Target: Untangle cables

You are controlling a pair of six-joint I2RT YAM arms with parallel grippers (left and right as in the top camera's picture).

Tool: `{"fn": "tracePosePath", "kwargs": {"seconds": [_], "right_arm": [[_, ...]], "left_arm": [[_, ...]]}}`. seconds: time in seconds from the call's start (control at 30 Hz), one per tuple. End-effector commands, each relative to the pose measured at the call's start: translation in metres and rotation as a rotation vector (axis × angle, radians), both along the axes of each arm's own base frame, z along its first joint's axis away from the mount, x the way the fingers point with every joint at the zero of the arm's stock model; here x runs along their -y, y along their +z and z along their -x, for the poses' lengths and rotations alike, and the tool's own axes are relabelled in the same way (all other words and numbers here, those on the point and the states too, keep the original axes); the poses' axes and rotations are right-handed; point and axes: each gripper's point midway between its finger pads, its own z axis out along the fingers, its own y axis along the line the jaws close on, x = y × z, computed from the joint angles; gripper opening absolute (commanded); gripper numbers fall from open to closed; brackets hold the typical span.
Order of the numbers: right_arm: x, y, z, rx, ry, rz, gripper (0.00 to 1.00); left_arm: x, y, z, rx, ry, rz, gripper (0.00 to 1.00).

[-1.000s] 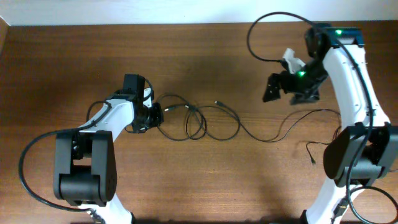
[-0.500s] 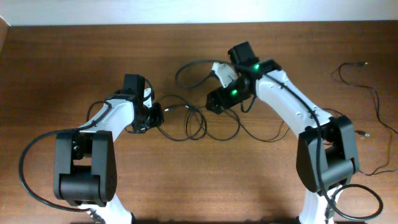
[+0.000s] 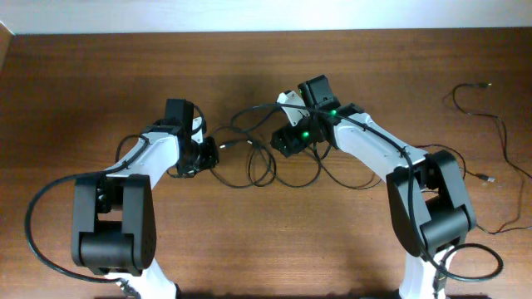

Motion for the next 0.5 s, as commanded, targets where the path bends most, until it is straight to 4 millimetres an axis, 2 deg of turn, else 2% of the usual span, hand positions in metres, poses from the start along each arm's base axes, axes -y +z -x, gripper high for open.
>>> {"fn": "tracePosePath", "kwargs": {"seconds": [0.0, 0.03, 0.1, 0.37, 0.43, 0.47], "right_arm": [[0.0025, -0.0233, 0.0063, -0.038, 0.007, 0.033, 0.55], [0.0025, -0.0238, 0.0064, -0.039, 0.007, 0.034, 0.45], [0.0025, -0.0237, 0.0063, -0.039, 0.007, 0.034, 0.42], [0.0057, -0.0270, 0.0132, -0.071, 0.007, 0.048, 0.21], [0.0049, -0.0254, 0.0118, -0.070, -0.002, 0.043, 0.04], [0.0029, -0.0185, 0.0081, -0.080, -0.047, 0.022, 0.04]], "left_arm": [[-0.0090, -0.0164, 0.0128, -0.053, 0.013, -0.046, 0.15], [-0.0090, -0.0164, 0.0129, -0.053, 0.013, -0.046, 0.15], [-0.0090, -0.0164, 0.0128, -0.053, 0.013, -0.046, 0.15], [-0.0090, -0.0164, 0.0128, -0.053, 0.013, -0.046, 0.16], [-0.0091, -0.0164, 0.0128, -0.053, 0.013, -0.046, 0.16], [-0.0091, -0.0164, 0.0127, -0.052, 0.013, -0.046, 0.15]]}}
